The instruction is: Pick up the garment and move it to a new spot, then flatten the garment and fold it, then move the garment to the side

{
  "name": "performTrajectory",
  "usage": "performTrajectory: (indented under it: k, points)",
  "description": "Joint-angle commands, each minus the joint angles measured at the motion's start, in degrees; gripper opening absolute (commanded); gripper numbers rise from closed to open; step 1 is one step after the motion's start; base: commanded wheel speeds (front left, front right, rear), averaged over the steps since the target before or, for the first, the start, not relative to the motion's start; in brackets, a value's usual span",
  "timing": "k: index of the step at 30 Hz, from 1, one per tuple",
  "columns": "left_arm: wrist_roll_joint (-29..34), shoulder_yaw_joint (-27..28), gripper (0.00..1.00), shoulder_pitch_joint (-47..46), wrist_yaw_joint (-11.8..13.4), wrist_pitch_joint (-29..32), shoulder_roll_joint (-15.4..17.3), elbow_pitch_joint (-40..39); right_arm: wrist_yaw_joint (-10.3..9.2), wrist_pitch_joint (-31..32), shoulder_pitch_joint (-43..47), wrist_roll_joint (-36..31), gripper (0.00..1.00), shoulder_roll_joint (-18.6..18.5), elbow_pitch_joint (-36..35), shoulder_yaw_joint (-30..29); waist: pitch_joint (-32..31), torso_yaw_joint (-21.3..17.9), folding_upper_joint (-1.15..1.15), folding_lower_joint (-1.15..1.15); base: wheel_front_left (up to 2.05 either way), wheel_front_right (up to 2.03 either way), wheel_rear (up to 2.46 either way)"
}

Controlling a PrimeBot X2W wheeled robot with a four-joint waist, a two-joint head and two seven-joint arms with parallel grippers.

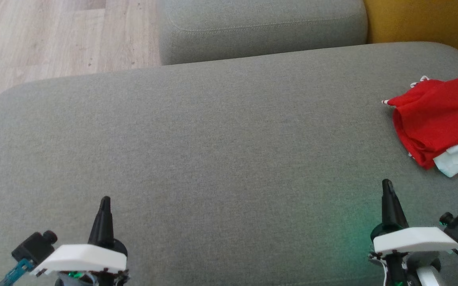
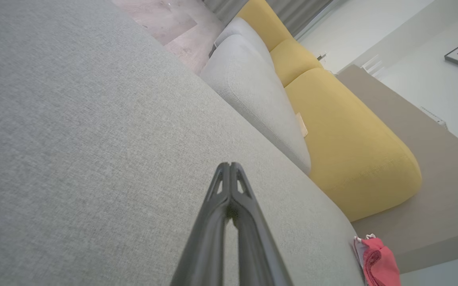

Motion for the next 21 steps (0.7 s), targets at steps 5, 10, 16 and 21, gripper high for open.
performTrajectory:
  k: [5,10,16,21]
  points:
    - [-3.8,2.0,0.00,-3.6,-1.1,1.0,0.9,-1.3,-0.02,1.1,-3.5,3.9,0.00,-1.0,-2.2,-0.4,0.0,0.1,0.00,0.00,0.00,0.00,0.00]
    - [-6.7,2.6,0.00,-4.1,-1.5,1.8,1.0,-1.0,-0.02,1.9,-3.6,6.8,0.00,-1.0,-2.5,-0.9,0.1,0.3,0.00,0.00,0.00,0.00,0.00]
    - [-10.2,3.2,0.00,-4.7,-1.9,2.7,1.0,-0.6,-0.03,2.9,-3.8,10.2,0.00,-1.1,-2.7,-1.5,0.1,0.4,0.00,0.00,0.00,0.00,0.00]
    - [-13.0,3.8,0.00,-5.1,-2.3,3.5,1.1,-0.3,-0.03,3.7,-3.9,13.1,0.00,-1.1,-2.9,-2.0,0.1,0.5,0.00,0.00,0.00,0.00,0.00]
